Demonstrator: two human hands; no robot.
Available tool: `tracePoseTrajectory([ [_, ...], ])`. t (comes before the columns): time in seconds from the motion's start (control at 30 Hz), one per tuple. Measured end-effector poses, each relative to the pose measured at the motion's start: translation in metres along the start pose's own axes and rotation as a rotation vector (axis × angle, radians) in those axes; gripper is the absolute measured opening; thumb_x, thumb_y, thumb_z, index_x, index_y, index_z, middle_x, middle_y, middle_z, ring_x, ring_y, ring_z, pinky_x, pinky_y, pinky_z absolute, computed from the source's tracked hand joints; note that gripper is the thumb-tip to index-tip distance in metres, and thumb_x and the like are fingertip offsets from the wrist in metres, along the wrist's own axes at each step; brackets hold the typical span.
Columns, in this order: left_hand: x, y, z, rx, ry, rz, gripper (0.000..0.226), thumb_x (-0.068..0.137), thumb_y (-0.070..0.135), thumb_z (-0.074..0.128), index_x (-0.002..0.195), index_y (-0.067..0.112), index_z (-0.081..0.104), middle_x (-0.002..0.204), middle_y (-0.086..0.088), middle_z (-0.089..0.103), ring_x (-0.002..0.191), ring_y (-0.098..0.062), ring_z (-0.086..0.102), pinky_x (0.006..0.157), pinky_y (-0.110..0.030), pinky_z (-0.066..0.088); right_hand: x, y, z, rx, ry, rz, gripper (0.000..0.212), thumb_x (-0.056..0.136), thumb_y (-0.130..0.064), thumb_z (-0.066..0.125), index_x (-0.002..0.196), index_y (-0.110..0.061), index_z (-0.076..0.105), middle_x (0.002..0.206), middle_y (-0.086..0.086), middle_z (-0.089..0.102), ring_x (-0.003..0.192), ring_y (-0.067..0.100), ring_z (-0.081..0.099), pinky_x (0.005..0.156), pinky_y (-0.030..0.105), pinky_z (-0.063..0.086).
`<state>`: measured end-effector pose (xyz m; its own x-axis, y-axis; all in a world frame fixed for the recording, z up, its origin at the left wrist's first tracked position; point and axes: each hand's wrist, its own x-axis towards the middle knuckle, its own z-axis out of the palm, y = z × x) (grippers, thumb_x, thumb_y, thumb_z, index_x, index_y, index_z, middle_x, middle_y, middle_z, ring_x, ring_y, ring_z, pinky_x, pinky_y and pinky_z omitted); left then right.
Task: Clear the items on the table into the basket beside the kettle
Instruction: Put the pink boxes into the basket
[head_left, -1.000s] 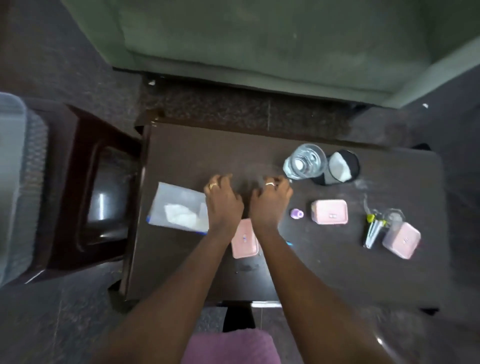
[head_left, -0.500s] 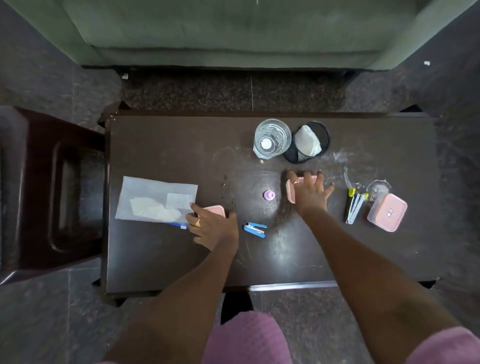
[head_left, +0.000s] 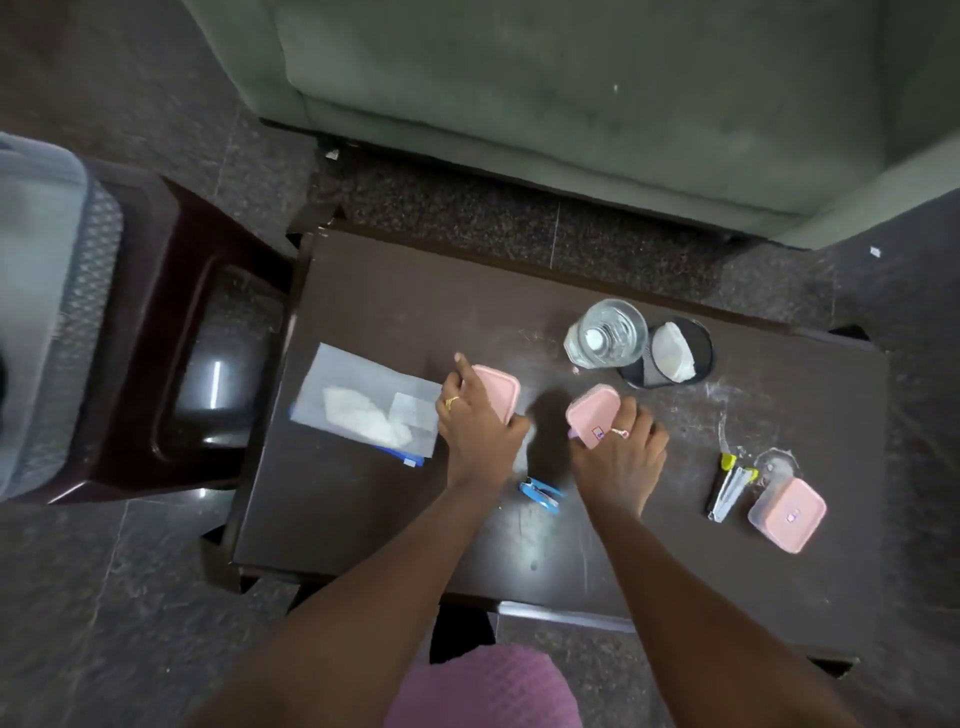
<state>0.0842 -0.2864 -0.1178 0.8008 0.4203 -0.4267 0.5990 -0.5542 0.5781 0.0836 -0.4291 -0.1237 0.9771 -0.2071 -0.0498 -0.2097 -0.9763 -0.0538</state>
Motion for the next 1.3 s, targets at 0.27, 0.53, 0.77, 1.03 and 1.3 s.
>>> tracePoseTrajectory([
  [0.27,0.086,-0.040,-0.159,-0.119,0.321,0.025,0.095,0.062,0.021,0.074,0.143,0.008,0.026,0.142,-0.019,0.031,0.127,-0.038,0.033,0.106,-0.042,0.025,0.010,-0.188,-0.020,0.417,0.018,-0.273,0.086,0.056,-0.024,0.074,0.134,-0.007,0.041,0.118,0.024,0.051,0.103,0.042,0.047,0.094,0.046,0.040],
  [0.53,0.176,-0.143,-0.352,-0.044,0.615,-0.253,0.087,0.067,0.026,0.075,0.139,0.007,0.030,0.139,-0.021,0.038,0.127,-0.039,0.036,0.108,-0.042,0.028,0.013,-0.415,-0.064,0.741,-0.191,-0.633,0.087,0.063,-0.021,0.072,0.140,-0.007,0.034,0.131,0.017,0.048,0.116,0.034,0.041,0.102,0.038,0.030],
  [0.77,0.217,-0.187,-0.369,0.096,0.354,-0.431,0.071,0.080,0.017,0.066,0.136,-0.004,0.028,0.138,-0.024,0.042,0.130,-0.037,0.037,0.108,-0.040,0.031,0.007,-0.532,-0.065,0.521,-0.378,-0.771,0.075,0.066,-0.029,0.073,0.130,-0.010,0.040,0.127,0.013,0.047,0.117,0.035,0.043,0.099,0.040,0.035],
  [1.03,0.225,-0.210,-0.350,0.173,0.434,-0.350,0.055,0.086,0.012,0.052,0.135,-0.007,0.033,0.136,-0.023,0.042,0.123,-0.036,0.042,0.105,-0.036,0.031,0.003,-0.555,-0.032,0.222,-0.294,-0.859,0.065,0.077,-0.030,0.071,0.131,-0.010,0.039,0.136,0.009,0.036,0.123,0.030,0.034,0.096,0.037,0.040],
  [1.3,0.230,-0.216,-0.355,0.174,0.341,-0.375,0.060,0.088,0.026,0.047,0.134,-0.010,0.034,0.136,-0.026,0.043,0.127,-0.038,0.039,0.106,-0.041,0.031,-0.007,-0.556,-0.013,0.132,-0.153,-0.839,0.042,0.097,-0.009,0.038,0.138,-0.002,0.031,0.137,0.011,0.045,0.126,0.028,0.038,0.107,0.035,0.028],
])
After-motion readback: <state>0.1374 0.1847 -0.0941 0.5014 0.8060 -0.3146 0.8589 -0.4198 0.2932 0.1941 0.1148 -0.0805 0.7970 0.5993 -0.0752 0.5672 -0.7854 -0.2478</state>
